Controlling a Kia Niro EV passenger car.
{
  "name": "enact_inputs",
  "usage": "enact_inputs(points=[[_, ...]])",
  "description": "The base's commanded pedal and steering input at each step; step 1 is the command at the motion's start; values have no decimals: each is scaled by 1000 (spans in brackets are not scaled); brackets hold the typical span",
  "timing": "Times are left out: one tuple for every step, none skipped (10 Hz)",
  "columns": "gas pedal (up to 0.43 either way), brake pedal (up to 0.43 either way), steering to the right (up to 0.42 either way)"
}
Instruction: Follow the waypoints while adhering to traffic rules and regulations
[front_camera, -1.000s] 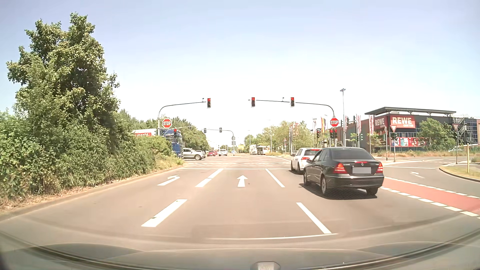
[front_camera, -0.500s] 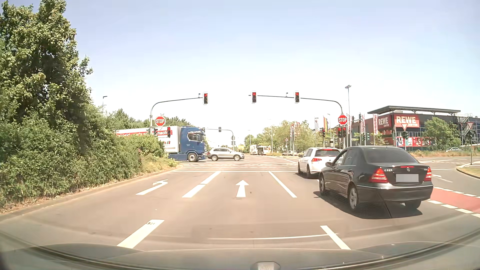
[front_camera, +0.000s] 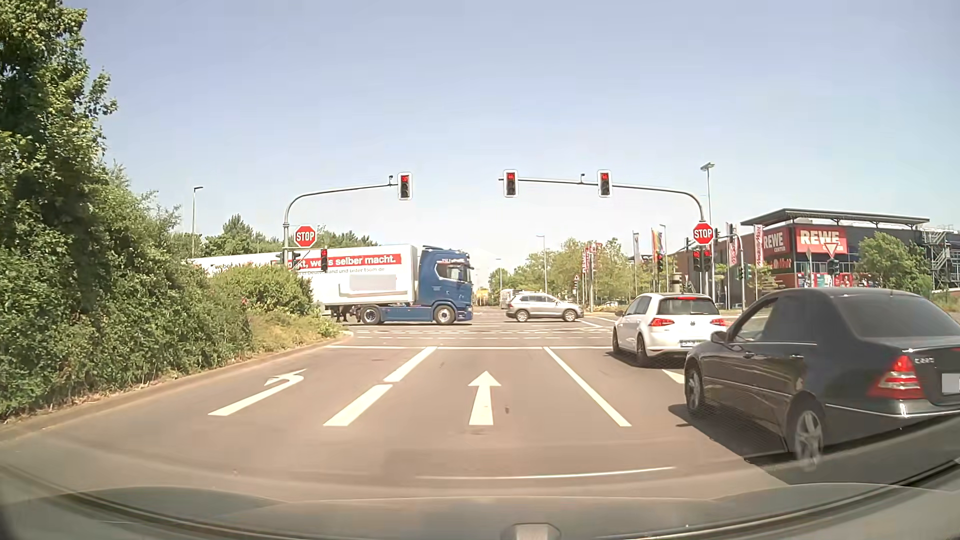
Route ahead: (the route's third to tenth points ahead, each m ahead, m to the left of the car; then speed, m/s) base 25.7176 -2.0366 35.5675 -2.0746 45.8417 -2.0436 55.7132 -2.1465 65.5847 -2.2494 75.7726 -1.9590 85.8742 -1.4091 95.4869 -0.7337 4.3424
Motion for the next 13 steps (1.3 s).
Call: enact_inputs(points=[[0, 189, -2], [0, 189, -2], [0, 195, -2], [0, 195, -2], [0, 195, -2], [0, 201, -2], [0, 195, -2], [0, 195, -2], [0, 195, -2], [0, 195, -2], [0, 195, -2], [0, 195, -2], [0, 195, -2]])
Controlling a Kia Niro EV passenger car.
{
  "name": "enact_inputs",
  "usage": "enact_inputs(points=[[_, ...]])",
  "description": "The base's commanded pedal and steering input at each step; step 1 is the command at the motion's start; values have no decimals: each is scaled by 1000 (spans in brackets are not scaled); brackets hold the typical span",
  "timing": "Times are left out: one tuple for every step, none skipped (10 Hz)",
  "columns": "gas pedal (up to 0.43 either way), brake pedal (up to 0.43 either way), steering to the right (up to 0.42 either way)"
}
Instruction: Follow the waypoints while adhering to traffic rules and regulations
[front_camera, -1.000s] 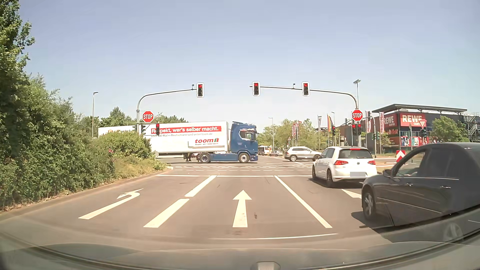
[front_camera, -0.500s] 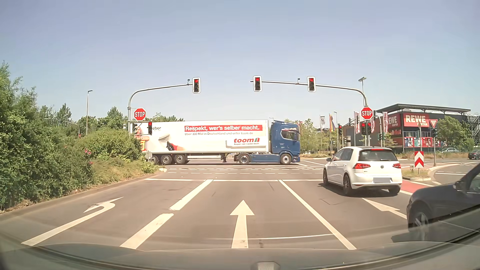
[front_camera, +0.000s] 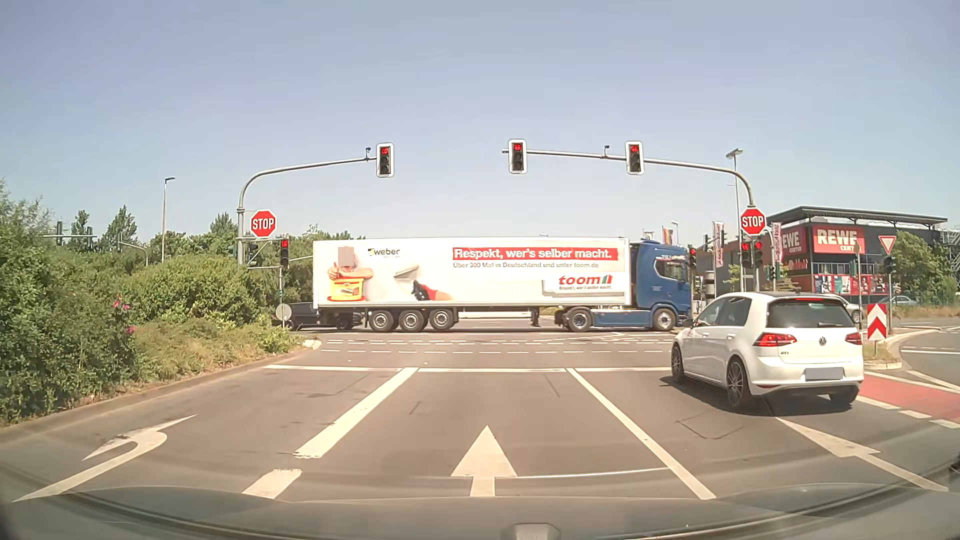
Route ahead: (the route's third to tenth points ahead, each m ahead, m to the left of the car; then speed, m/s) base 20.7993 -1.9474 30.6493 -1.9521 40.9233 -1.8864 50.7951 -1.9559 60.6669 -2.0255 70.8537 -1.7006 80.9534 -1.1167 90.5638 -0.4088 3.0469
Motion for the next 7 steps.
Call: enact_inputs(points=[[0, 195, -2], [0, 195, -2], [0, 201, -2], [0, 195, -2], [0, 195, -2], [0, 195, -2], [0, 195, -2]])
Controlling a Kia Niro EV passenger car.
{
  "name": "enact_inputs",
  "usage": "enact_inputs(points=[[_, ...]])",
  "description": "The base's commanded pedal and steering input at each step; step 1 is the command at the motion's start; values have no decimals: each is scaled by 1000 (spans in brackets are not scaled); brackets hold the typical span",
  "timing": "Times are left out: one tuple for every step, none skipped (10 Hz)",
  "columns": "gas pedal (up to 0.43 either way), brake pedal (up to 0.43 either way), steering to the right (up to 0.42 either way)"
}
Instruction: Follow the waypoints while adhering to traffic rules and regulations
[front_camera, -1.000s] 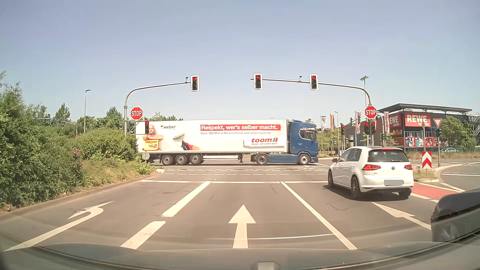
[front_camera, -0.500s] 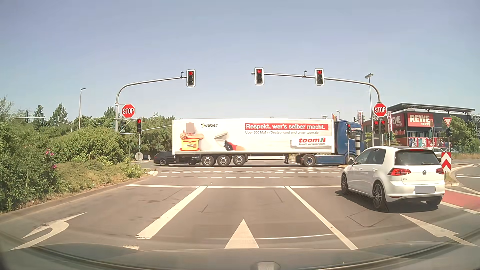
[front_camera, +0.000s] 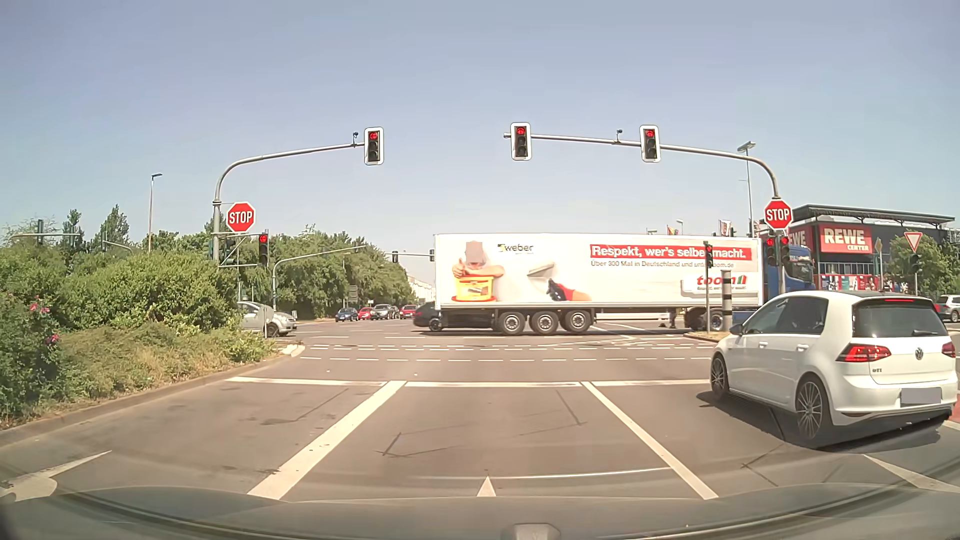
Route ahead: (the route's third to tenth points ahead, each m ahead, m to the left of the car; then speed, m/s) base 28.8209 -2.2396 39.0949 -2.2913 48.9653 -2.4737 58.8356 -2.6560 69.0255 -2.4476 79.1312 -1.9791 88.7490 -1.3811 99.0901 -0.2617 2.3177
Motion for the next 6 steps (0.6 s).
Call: enact_inputs(points=[[0, 195, -2], [0, 189, -2], [0, 189, -2], [0, 183, -2], [0, 183, -2], [0, 183, -2]])
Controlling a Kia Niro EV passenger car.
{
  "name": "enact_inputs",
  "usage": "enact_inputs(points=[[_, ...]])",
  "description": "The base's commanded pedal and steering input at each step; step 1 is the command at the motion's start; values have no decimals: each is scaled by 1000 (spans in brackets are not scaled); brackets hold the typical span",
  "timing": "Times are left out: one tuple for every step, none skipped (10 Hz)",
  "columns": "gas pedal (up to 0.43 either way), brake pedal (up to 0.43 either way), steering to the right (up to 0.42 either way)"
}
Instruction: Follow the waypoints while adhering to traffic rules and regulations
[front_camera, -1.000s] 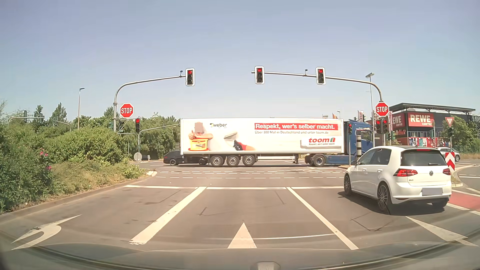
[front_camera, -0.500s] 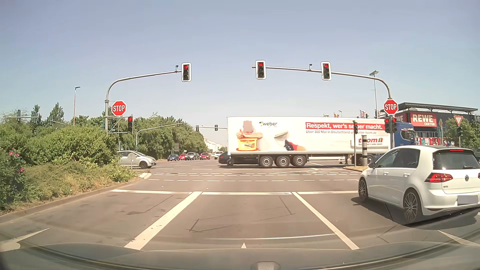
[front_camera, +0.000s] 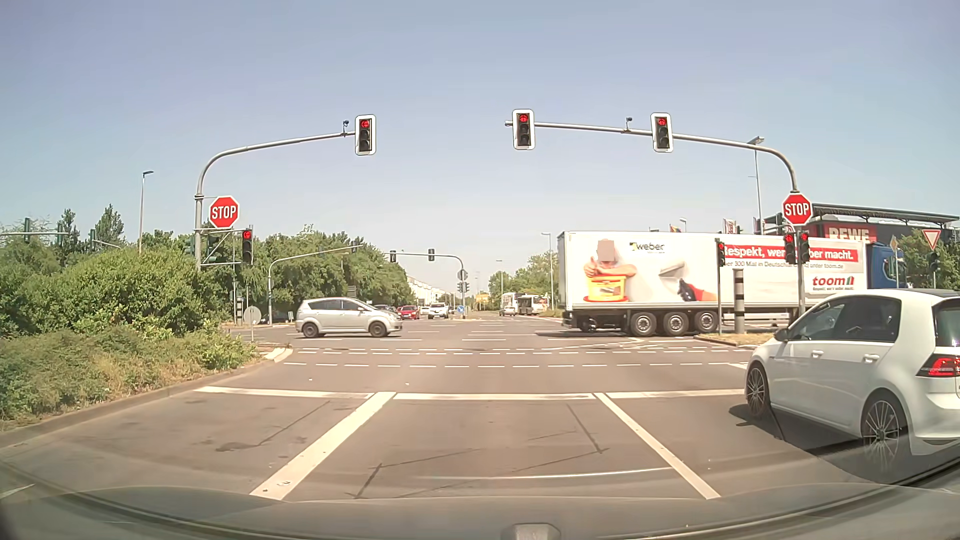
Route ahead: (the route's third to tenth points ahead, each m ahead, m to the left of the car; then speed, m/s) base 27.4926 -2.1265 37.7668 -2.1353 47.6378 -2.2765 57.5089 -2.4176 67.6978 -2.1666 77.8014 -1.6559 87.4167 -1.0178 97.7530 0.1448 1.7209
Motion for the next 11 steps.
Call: enact_inputs(points=[[0, 183, -2], [0, 183, -2], [0, 183, -2], [0, 183, -2], [0, 177, -2], [0, 171, -2], [0, 171, -2], [0, 165, -2], [0, 152, -2], [0, 152, -2], [0, 165, -2]])
